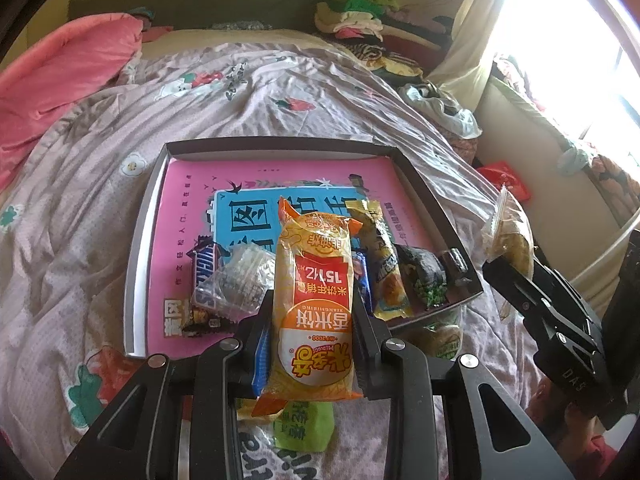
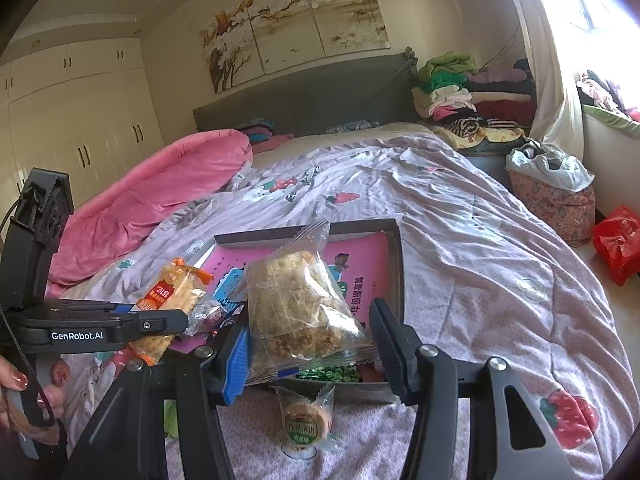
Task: Organize snacks
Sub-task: 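Lift and carry the rice-cracker pack and puffed-snack bag over the box, then open both tools to drop the two packs into the box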
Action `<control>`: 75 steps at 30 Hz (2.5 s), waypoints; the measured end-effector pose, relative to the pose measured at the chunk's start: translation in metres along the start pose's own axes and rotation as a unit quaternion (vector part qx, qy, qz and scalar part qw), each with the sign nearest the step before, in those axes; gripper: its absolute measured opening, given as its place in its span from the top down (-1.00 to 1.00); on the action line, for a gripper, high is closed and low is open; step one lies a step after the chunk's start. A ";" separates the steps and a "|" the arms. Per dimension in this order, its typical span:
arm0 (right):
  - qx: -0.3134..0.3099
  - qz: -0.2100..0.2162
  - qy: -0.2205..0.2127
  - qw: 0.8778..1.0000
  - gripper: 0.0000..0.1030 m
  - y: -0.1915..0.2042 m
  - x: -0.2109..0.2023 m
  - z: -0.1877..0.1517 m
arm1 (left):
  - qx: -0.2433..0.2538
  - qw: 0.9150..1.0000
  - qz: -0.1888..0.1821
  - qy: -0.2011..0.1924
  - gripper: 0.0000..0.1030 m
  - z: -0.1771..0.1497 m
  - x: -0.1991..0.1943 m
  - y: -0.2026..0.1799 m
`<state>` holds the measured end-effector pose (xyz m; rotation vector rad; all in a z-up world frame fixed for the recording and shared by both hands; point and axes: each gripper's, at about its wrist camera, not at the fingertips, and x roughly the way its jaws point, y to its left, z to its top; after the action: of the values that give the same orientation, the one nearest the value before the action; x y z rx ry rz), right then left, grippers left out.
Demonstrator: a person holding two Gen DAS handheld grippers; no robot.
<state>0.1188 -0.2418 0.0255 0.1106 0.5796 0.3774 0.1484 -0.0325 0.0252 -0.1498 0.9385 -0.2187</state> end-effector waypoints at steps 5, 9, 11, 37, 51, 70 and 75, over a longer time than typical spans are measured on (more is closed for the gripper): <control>0.005 0.012 0.011 1.000 -0.07 -0.003 0.013 0.001 | 0.003 1.000 0.003 0.003 0.34 0.003 0.006 -0.003; 0.008 0.018 0.021 1.000 -0.07 -0.005 0.022 0.000 | 0.005 1.000 0.005 0.006 0.34 0.005 0.012 -0.005; 0.007 0.020 0.023 1.000 -0.07 -0.004 0.026 0.000 | 0.009 1.000 0.009 0.006 0.34 0.005 0.014 -0.007; 0.001 0.030 0.040 0.999 -0.07 -0.001 0.045 -0.001 | 0.023 1.000 -0.006 0.009 0.34 0.012 0.036 -0.022; -0.001 0.012 0.039 0.999 -0.07 -0.006 0.051 0.001 | 0.020 1.000 -0.008 0.015 0.34 0.011 0.044 -0.021; -0.017 0.009 0.078 0.997 -0.09 -0.002 0.072 -0.007 | 0.011 1.000 -0.007 0.019 0.34 0.010 0.050 -0.015; -0.024 0.003 0.077 0.997 -0.10 0.000 0.073 -0.008 | 0.010 1.000 -0.007 0.019 0.34 0.010 0.050 -0.014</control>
<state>0.1704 -0.2142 -0.0188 0.0382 0.7219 0.4084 0.1835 -0.0585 -0.0045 -0.1332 0.9736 -0.2446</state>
